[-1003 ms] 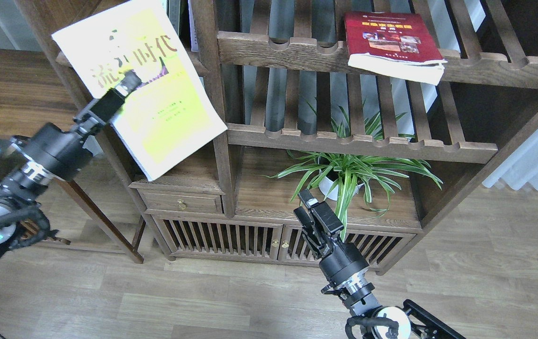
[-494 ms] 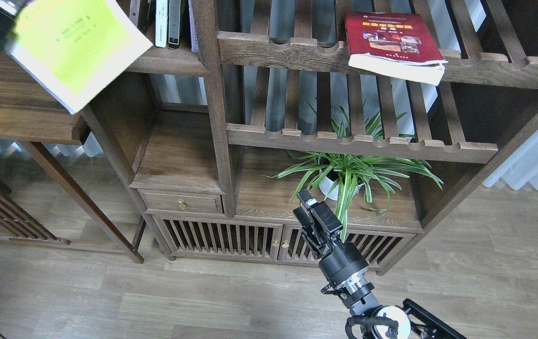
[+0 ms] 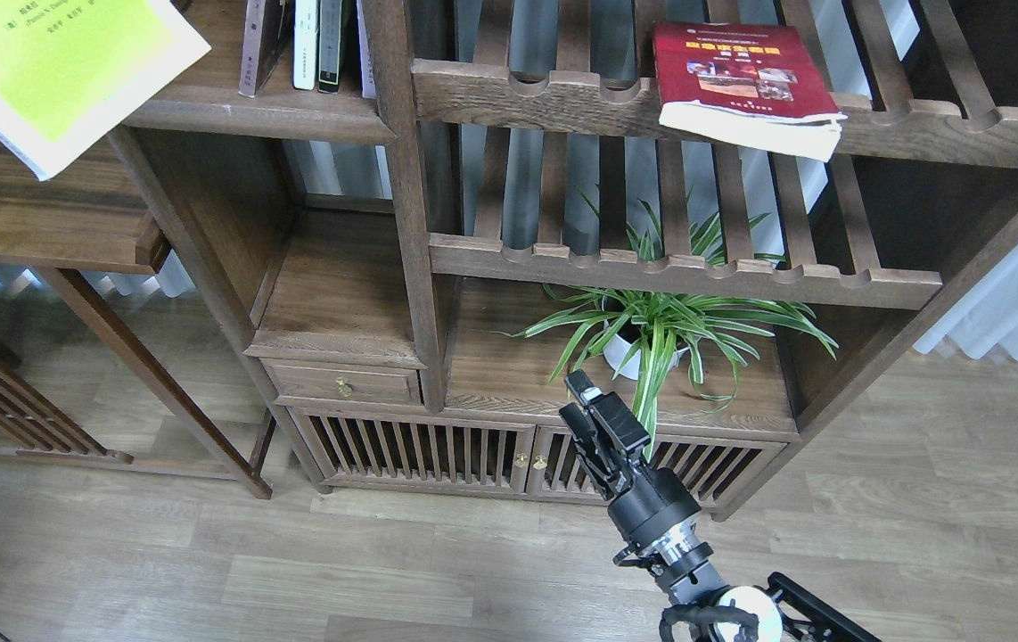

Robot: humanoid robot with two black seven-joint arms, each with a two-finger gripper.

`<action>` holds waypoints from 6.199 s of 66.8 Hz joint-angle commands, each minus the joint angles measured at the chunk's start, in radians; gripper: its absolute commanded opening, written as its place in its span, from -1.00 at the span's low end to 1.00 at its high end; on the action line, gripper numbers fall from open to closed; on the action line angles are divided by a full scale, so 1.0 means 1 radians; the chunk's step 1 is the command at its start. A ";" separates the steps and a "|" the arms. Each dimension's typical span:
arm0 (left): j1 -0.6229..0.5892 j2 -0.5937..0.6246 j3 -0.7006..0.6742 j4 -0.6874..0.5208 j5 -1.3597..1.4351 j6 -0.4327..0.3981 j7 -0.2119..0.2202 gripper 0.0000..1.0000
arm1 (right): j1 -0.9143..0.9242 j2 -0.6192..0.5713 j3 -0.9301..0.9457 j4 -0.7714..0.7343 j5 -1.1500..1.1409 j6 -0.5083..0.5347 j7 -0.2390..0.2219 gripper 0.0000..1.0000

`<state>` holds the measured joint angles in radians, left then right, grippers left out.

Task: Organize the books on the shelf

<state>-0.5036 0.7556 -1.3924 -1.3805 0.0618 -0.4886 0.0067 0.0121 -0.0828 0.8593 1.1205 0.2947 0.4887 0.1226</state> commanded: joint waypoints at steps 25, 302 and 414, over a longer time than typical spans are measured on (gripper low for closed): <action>-0.053 -0.108 -0.043 0.004 0.105 0.067 0.001 -0.99 | -0.004 0.009 0.000 -0.007 -0.055 0.000 0.000 0.57; -0.734 -0.515 0.593 0.917 0.653 0.406 -0.421 -0.92 | -0.015 0.063 0.004 -0.005 -0.049 0.000 0.012 0.66; -0.744 -0.588 0.586 0.913 0.638 0.412 -0.470 -0.10 | -0.043 0.064 0.004 -0.016 -0.052 0.000 0.011 0.67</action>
<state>-1.2451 0.1629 -0.7914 -0.4429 0.6993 -0.0829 -0.4637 -0.0304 -0.0165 0.8650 1.1112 0.2450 0.4887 0.1349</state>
